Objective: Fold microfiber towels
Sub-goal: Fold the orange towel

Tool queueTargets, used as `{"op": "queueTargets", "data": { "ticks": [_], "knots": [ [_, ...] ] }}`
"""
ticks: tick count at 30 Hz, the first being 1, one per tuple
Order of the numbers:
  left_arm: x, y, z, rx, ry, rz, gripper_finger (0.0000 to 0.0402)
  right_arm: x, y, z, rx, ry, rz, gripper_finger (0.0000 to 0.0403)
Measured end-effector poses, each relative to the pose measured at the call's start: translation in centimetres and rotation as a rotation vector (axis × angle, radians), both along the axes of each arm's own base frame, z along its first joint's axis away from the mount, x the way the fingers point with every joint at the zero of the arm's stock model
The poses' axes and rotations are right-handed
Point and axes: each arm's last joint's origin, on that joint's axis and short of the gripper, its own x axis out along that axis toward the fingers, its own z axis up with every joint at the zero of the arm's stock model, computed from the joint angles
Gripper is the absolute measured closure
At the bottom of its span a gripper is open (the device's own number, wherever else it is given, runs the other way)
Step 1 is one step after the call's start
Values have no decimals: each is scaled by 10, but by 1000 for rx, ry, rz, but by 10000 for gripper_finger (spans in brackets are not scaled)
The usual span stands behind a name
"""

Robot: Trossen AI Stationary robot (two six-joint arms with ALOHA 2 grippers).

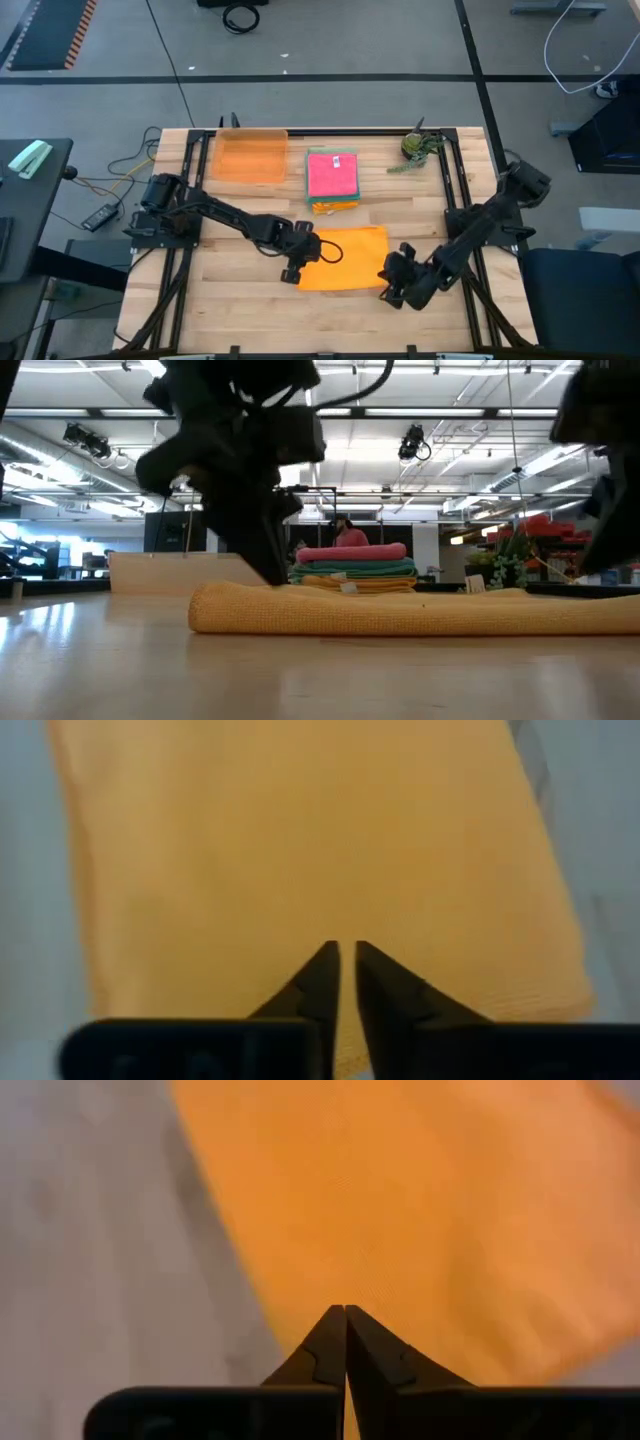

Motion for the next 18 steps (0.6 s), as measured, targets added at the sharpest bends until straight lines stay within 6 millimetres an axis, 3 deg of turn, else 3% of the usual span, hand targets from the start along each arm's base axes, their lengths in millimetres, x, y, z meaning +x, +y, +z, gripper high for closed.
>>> {"op": "queueTargets", "data": {
  "ticks": [3, 10, 14, 18],
  "knots": [
    [-2, 6, -12, -13, -41, 13, 392, -1, 0, -16, 1, 52, -71, 396],
    [-9, 4, -24, -98, -65, 60, 380, 0, 2, -32, 19, 137, -82, 400],
    [-10, -15, -27, -199, -69, 71, 394, -3, -15, -26, -74, 220, -69, 401],
    [-6, -51, -42, -293, -109, 68, 388, 3, -42, -16, -251, 276, 2, 402]
  ]
}}
